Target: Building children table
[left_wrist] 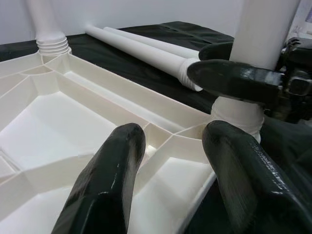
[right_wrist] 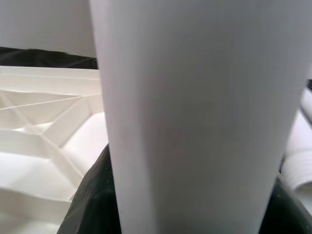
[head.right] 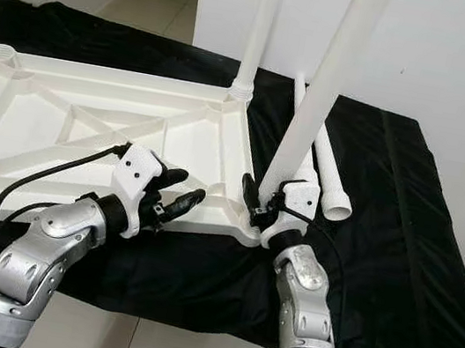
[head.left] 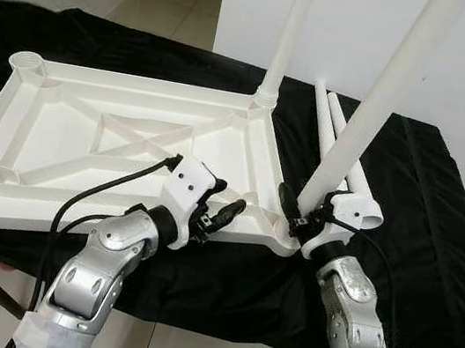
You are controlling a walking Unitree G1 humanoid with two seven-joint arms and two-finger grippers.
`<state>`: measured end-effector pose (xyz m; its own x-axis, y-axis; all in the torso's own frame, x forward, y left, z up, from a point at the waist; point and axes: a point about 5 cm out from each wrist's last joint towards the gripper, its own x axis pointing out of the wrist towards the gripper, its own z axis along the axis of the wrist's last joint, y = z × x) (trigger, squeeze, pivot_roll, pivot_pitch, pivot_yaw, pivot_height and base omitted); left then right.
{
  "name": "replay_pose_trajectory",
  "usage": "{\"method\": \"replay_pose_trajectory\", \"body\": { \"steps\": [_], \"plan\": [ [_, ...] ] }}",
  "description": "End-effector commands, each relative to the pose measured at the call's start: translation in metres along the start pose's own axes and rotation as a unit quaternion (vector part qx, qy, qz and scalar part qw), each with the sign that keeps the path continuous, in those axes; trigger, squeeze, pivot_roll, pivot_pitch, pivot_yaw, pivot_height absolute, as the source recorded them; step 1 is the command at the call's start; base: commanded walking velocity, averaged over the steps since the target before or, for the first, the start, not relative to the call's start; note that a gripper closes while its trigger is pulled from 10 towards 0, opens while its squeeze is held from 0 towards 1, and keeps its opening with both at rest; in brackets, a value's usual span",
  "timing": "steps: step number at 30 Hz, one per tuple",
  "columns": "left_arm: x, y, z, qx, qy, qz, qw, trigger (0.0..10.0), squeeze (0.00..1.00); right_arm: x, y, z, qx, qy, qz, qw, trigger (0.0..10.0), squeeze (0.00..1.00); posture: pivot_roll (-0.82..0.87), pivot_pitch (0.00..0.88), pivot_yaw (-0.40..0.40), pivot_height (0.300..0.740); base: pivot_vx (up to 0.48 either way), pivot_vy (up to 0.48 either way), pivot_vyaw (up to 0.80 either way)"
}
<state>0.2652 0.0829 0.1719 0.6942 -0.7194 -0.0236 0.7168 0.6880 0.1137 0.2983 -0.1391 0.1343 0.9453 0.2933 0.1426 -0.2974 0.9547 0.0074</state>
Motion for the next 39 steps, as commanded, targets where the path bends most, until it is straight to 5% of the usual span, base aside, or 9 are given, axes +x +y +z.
{"method": "replay_pose_trajectory", "body": {
  "steps": [1,9,18,23,34,37,39],
  "plan": [
    [0.000,0.000,0.005,0.002,-0.006,0.011,1.000,10.0,0.00,-0.013,-0.008,-0.036,0.019,0.093,-0.058,0.994,10.0,0.00,0.14,0.072,-0.042,0.740,0.000,0.000,0.00],
    [-0.001,0.001,0.005,0.002,-0.007,0.015,1.000,10.0,0.00,-0.010,0.005,-0.037,0.029,0.091,-0.080,0.992,10.0,0.00,0.14,0.073,-0.049,0.740,0.000,0.000,0.00],
    [0.000,0.001,0.005,0.003,-0.008,0.017,1.000,10.0,0.00,-0.007,0.013,-0.031,0.037,0.079,-0.001,0.996,10.0,0.00,0.14,0.070,-0.048,0.740,0.000,0.000,0.00],
    [-0.001,0.002,0.007,0.003,-0.010,0.019,1.000,10.0,0.00,-0.005,0.002,-0.019,-0.048,0.068,0.074,0.994,10.0,0.00,0.14,0.071,-0.047,0.740,0.000,0.000,0.00],
    [-0.001,0.003,0.007,0.005,-0.011,0.022,1.000,10.0,0.00,-0.005,-0.008,-0.017,-0.077,0.074,0.109,0.988,10.0,0.00,0.14,0.071,-0.050,0.740,0.000,0.000,0.00],
    [-0.002,0.004,0.008,0.005,-0.011,0.024,1.000,10.0,0.00,-0.003,-0.004,-0.006,-0.182,0.026,0.113,0.977,10.0,0.00,0.14,0.069,-0.046,0.740,0.000,0.000,0.00],
    [-0.002,0.004,0.008,0.005,-0.011,0.024,1.000,10.0,0.00,-0.003,-0.001,-0.004,-0.189,0.016,0.121,0.974,10.0,0.00,0.14,0.069,-0.046,0.740,0.000,0.000,0.00]
  ]
}}
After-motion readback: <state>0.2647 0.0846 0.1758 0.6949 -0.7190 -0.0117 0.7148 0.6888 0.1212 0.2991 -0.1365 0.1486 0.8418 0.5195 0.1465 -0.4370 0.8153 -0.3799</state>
